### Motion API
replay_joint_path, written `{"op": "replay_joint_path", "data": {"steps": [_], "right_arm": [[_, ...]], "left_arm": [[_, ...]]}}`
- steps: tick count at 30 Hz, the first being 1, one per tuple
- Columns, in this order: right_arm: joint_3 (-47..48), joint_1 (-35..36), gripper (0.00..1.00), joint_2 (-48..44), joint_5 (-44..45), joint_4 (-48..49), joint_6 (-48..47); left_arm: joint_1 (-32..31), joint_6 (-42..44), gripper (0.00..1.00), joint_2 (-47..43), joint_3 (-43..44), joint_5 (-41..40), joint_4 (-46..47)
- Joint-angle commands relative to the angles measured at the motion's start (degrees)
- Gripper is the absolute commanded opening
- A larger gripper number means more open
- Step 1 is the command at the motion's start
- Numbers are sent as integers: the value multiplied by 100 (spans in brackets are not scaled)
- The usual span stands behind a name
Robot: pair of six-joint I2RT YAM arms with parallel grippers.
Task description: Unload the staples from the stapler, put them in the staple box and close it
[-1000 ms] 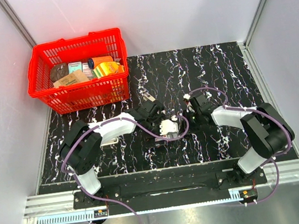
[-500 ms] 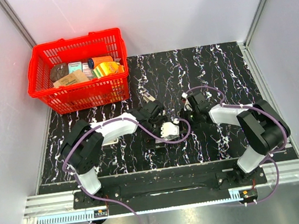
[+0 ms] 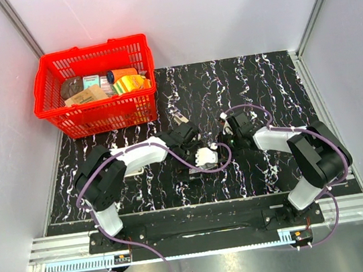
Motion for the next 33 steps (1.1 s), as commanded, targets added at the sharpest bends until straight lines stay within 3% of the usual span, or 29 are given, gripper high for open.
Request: {"op": "replay_joint_path", "data": {"steps": [1, 11, 21, 33], "right_arm": [[24, 138, 23, -106, -320, 88, 69], [313, 130, 25, -211, -171, -298, -160], [428, 138, 36, -756, 207, -826, -248], [762, 147, 38, -432, 823, -880, -310]], "left_arm": [[35, -86, 99, -227, 193, -46, 339], [290, 37, 99, -456, 52, -274, 225], [545, 11, 99, -852, -18, -266, -57], [589, -446, 99, -913, -413, -91, 136]]}}
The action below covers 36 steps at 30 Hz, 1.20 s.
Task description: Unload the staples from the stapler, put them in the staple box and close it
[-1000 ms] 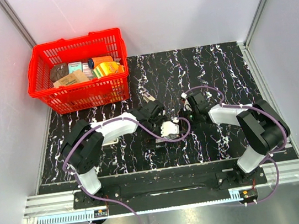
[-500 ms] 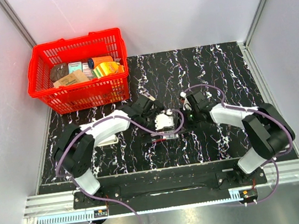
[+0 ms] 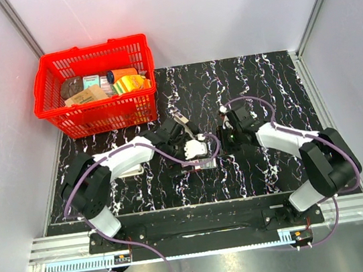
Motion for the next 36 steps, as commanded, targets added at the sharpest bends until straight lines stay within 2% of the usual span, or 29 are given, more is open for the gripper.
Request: {"op": "replay_joint_path", "data": {"steps": [1, 5, 11, 16, 25, 36], "right_arm": [[323, 44, 38, 187, 338, 130, -71], [323, 44, 38, 267, 460, 263, -71], [384, 44, 37, 74, 855, 272, 87], [639, 53, 36, 152, 1286, 131, -1], [569, 132, 35, 442, 1023, 587, 201], [454, 325, 34, 715, 1093, 808, 307]], "left_arm": [[29, -319, 99, -245, -107, 185, 151], [-6, -522, 99, -245, -239, 63, 336], [12, -1005, 99, -376, 200, -34, 117], [161, -1269, 99, -482, 253, 246, -24], [161, -1383, 99, -377, -274, 238, 476], [144, -1691, 99, -131, -292, 89, 1083]]}}
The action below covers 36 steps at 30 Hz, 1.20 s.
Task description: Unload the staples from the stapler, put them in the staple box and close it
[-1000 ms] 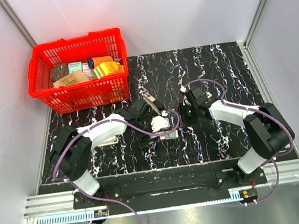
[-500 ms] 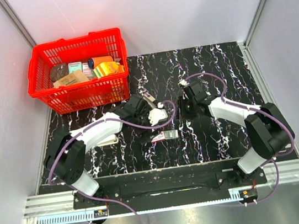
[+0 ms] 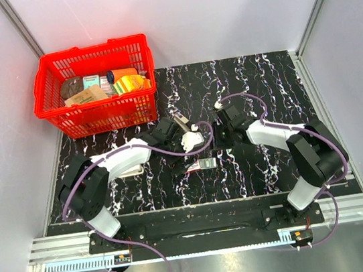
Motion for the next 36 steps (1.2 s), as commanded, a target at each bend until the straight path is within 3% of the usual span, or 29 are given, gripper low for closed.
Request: {"op": "replay_joint_path", "data": {"steps": [1, 15, 27, 36], "right_arm": [[-5, 76, 34, 11, 77, 309, 97], [268, 375, 33, 617, -19, 617, 150], [180, 674, 31, 653, -195, 722, 229], [-110, 806, 31, 477, -415, 907, 352]], "left_arm": [[-14, -111, 99, 16, 16, 21, 390], [-57, -32, 99, -406, -414, -206, 478], [-277, -119, 99, 235, -116, -1200, 672], [-321, -181, 99, 271, -98, -1332, 760]]}}
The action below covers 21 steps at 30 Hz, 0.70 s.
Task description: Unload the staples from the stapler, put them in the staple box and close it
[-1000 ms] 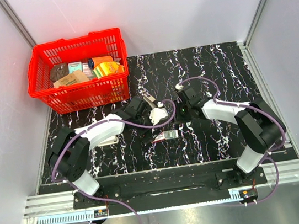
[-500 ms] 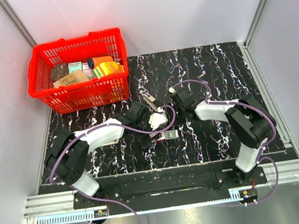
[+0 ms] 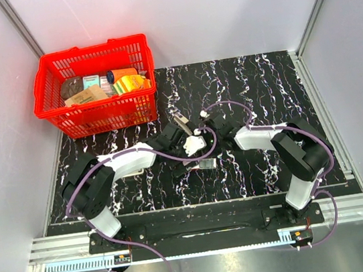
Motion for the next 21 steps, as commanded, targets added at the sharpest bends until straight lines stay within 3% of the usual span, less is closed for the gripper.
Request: {"op": "replay_joint_path", "data": {"steps": [1, 13, 21], "right_arm": [[-156, 111, 31, -150, -122, 100, 79], [186, 111, 36, -396, 307, -400, -123], [-50, -179, 43, -1318, 976, -866, -1]], "left_arm": [[-31, -83, 99, 83, 203, -253, 185], [-39, -65, 99, -14, 195, -69, 141], [4, -83, 99, -479, 72, 134, -114]]}}
